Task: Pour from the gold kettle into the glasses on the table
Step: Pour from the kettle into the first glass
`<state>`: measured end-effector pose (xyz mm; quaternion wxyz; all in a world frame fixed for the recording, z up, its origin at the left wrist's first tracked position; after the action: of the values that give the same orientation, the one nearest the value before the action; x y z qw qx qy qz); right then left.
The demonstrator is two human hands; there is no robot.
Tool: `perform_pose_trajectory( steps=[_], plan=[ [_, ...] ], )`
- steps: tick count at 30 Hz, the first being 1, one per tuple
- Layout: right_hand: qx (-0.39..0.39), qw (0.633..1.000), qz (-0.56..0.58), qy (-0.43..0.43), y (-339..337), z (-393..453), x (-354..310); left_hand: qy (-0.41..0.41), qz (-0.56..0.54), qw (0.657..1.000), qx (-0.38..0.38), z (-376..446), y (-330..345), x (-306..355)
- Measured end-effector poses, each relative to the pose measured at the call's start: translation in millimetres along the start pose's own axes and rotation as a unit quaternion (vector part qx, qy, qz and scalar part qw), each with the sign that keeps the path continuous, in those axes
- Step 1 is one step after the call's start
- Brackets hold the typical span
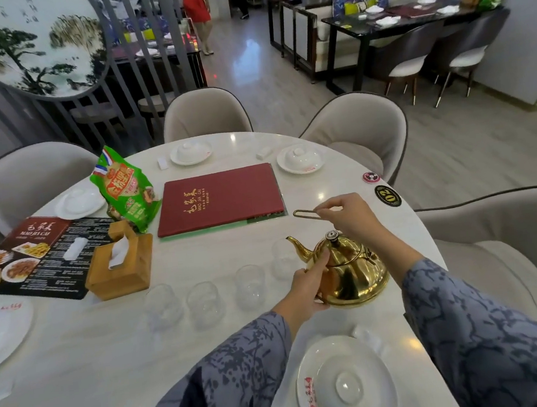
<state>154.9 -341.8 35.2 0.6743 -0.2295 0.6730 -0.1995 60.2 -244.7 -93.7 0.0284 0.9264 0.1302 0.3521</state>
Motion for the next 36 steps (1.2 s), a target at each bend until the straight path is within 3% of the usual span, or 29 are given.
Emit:
perform_pose_trajectory(
  steps=[16, 36],
  plan=[
    [-0.004, 0.985, -0.166, 0.038, 26, 29, 1, -0.030, -0.018, 0.999, -0.026, 4, 15, 0],
    [-0.033, 0.978, -0.198, 0.050, 27, 36, -19, -0.036, -0.051, 0.998, -0.031, -28, 24, 11]
  ],
)
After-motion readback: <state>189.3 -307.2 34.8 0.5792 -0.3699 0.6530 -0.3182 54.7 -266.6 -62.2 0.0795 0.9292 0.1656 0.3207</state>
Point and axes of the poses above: each hand's wrist, its own z-axis towards the middle knuckle, its own y-axis out of the palm, x = y × z, the point moved 6 cm from there along z, towards the middle knuckle, and after that the axes turned 5 degrees about x, right-handed, at the moved point
